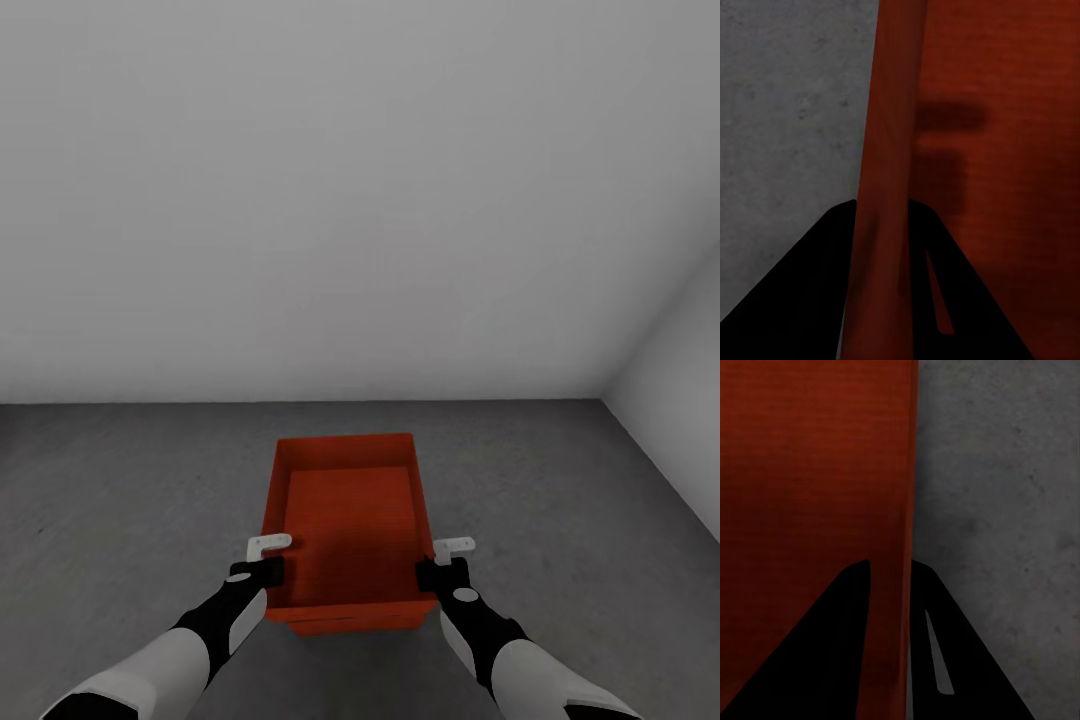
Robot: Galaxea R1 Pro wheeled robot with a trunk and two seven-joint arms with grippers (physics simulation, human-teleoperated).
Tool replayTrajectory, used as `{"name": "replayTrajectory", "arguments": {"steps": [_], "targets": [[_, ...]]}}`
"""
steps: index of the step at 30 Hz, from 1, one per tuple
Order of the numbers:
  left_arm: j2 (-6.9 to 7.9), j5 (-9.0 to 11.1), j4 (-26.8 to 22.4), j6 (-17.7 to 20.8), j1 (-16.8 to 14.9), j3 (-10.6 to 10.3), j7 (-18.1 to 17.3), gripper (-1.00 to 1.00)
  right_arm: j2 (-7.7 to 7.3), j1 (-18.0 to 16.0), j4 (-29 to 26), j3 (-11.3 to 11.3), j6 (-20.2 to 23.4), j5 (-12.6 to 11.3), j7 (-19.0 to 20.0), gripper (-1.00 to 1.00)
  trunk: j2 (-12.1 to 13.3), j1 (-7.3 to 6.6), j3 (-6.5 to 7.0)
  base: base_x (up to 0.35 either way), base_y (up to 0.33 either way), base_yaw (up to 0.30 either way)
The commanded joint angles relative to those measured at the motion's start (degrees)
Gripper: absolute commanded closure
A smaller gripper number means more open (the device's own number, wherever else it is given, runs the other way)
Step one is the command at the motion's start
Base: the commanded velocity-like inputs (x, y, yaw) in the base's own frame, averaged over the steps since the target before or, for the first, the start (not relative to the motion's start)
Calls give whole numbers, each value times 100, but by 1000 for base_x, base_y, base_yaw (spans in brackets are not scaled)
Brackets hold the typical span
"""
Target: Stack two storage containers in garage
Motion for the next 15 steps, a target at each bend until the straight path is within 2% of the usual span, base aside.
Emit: {"name": "replayTrajectory", "arguments": {"steps": [1, 5, 15], "targets": [[-1, 45, -130, -215, -4, 175, 81, 100, 72, 1, 18, -183, -22, 39, -2, 100, -2, 0, -4, 0, 0, 0], [-1, 45, -129, -215, -4, 175, 80, 100, 72, 1, 17, -183, -22, 42, -2, 100, -2, 0, -4, 0, 0, 0], [-1, 45, -128, -215, -4, 175, 83, 100, 72, 1, 17, -183, -22, 42, -2, 100, -403, 219, -184, 0, 0, 0]]}}
